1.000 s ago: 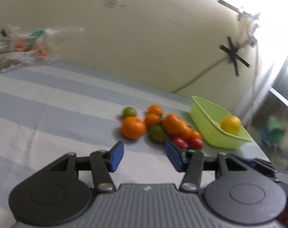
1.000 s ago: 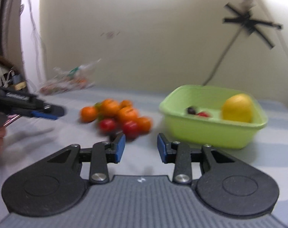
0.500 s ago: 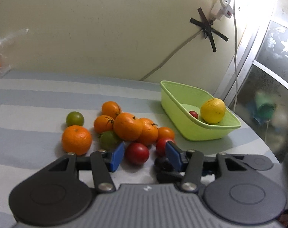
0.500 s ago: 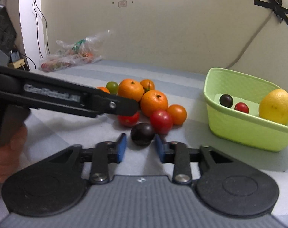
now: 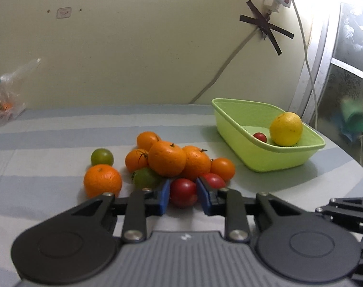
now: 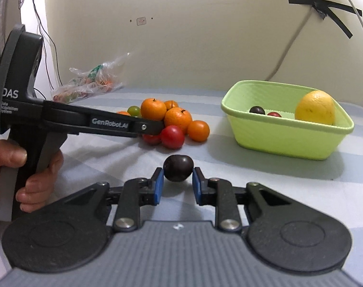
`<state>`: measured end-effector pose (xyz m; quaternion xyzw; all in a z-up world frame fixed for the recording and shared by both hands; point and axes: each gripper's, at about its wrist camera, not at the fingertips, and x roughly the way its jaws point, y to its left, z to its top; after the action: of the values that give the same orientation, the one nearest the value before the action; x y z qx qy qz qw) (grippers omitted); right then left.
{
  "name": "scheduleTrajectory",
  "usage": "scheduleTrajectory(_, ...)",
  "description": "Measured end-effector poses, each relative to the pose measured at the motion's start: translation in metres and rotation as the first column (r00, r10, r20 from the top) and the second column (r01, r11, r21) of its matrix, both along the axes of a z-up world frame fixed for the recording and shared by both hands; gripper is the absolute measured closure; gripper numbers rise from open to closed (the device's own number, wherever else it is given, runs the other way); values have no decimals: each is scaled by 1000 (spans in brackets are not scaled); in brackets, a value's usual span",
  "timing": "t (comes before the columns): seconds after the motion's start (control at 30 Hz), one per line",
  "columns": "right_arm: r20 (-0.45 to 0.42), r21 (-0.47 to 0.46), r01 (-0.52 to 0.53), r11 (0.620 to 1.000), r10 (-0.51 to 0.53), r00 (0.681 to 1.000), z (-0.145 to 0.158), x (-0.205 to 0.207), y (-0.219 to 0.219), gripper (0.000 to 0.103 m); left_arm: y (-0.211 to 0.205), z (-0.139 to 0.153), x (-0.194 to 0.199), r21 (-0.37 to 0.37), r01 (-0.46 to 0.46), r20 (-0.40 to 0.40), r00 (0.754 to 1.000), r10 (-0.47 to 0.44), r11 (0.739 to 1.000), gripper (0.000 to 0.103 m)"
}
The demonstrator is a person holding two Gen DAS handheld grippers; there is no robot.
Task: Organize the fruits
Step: 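Grasp a red tomato with the left gripper while the right grasps a dark tomato, then move both tomatoes over the green basket and open both grippers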
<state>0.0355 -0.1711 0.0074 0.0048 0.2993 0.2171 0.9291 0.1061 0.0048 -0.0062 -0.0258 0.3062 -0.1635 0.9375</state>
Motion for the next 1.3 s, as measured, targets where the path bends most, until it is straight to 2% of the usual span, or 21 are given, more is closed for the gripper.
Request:
scheduleTrajectory(0.3, 12, 23, -12, 1000, 12, 1000, 2, -14, -5, 74, 12, 13, -59, -89, 104, -9, 994, -106, 991, 78)
scheduleTrajectory(0.5, -1, 7, -34, 999, 34, 999, 0, -24, -5, 74, 6, 7, -83, -51, 136, -34, 990, -137, 989, 76)
scheduleTrajectory(0.53, -11, 1, -35, 999, 35, 999, -1, -24, -4, 74, 5, 4, -82, -48, 128, -36, 991, -130, 991, 70)
scheduleTrajectory(0.7, -17, -14, -34, 999, 34, 999, -2, -23, -2, 74, -2, -1, -80, -47, 139, -47, 989, -142, 989, 68)
scheduleTrajectory(0.77, -17, -15, -34, 999, 34, 999, -2, -24, -2, 74, -5, -6, -79, -58, 160, -62, 985, -163, 985, 73)
scheduleTrajectory(0.87, -12, 0, -28, 1000, 28, 1000, -2, -26, -5, 74, -10, -4, -80, -37, 165, -46, 985, -167, 986, 73)
scheduleTrajectory(0.93, 8, 23, -15, 1000, 15, 1000, 0, -28, -9, 74, -9, -1, -77, -62, 175, -48, 983, -178, 983, 73)
scheduleTrajectory(1.03, 46, 60, 15, 998, -18, 999, 4, -28, -17, 74, -15, 11, -64, -94, 181, -28, 983, -184, 979, 73)
scheduleTrajectory(1.1, 85, 53, 49, 997, -54, 995, 8, -26, -22, 74, -23, 22, -50, -115, 192, -10, 981, -194, 975, 73)
scheduleTrajectory(1.23, 154, 59, 132, 990, -140, 978, 20, -5, -40, 74, -45, 40, -15, -147, 209, 38, 978, -205, 967, 73)
scheduleTrajectory(1.3, 174, 40, 172, 984, -177, 969, 24, 10, -48, 74, -58, 43, 7, -169, 212, 32, 977, -209, 963, 73)
